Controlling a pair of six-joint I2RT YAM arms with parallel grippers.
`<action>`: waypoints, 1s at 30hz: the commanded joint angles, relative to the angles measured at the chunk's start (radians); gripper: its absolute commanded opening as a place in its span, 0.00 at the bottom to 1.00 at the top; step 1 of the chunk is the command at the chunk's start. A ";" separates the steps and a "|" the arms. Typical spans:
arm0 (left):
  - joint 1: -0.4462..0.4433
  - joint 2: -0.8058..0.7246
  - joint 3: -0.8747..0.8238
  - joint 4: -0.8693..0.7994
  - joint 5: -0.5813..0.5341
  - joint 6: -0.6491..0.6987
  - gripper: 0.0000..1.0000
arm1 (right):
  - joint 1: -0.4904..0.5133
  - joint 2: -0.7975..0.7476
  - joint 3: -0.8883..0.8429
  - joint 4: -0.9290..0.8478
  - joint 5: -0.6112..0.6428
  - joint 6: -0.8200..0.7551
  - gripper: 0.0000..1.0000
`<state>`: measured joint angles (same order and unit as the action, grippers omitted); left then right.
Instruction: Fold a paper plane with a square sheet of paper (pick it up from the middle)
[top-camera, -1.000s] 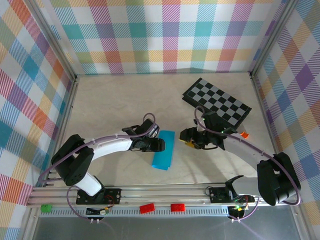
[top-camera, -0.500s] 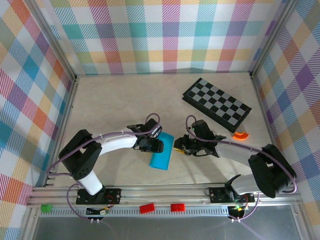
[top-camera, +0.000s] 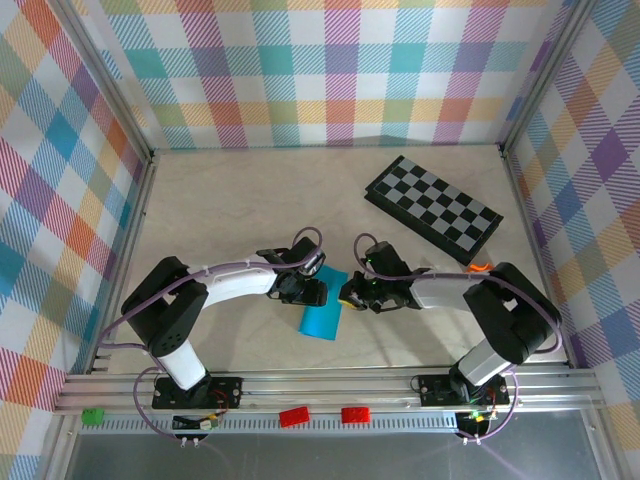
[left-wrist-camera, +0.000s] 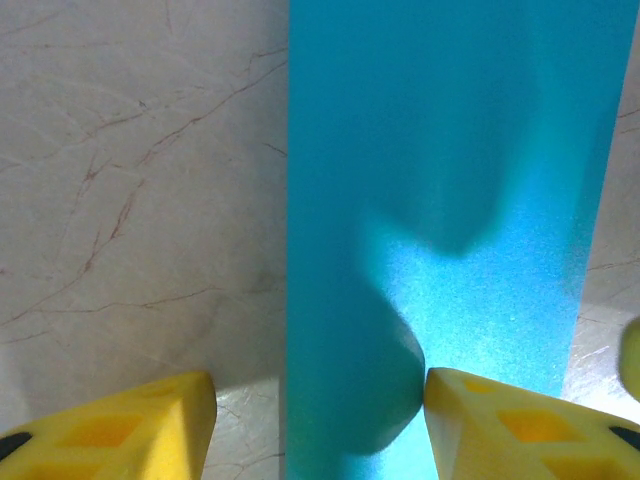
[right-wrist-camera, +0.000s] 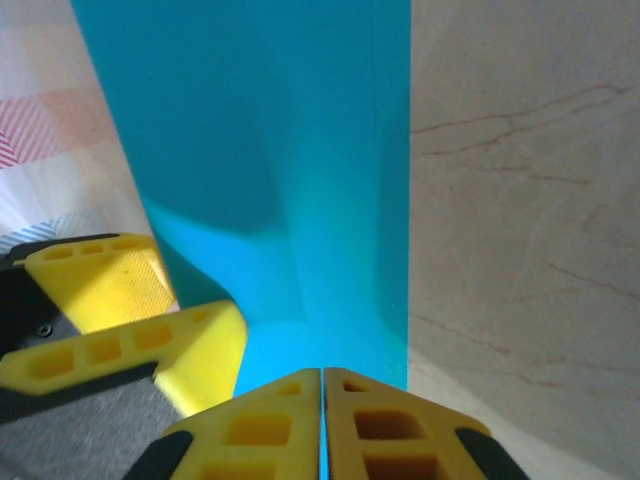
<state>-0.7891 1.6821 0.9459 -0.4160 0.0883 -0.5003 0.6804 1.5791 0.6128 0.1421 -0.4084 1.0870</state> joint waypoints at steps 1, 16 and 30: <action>0.001 0.035 0.004 0.015 0.031 0.016 0.58 | 0.011 0.045 0.049 0.051 0.005 0.024 0.06; 0.001 -0.076 -0.043 0.048 0.032 -0.054 0.59 | -0.046 0.160 0.039 -0.155 0.010 -0.245 0.06; 0.020 -0.158 -0.193 0.422 0.170 -0.237 0.57 | -0.165 0.161 0.164 -0.412 -0.106 -0.634 0.05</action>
<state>-0.7799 1.5051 0.7658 -0.1223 0.1905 -0.6746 0.5236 1.7168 0.7792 -0.1673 -0.5205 0.5285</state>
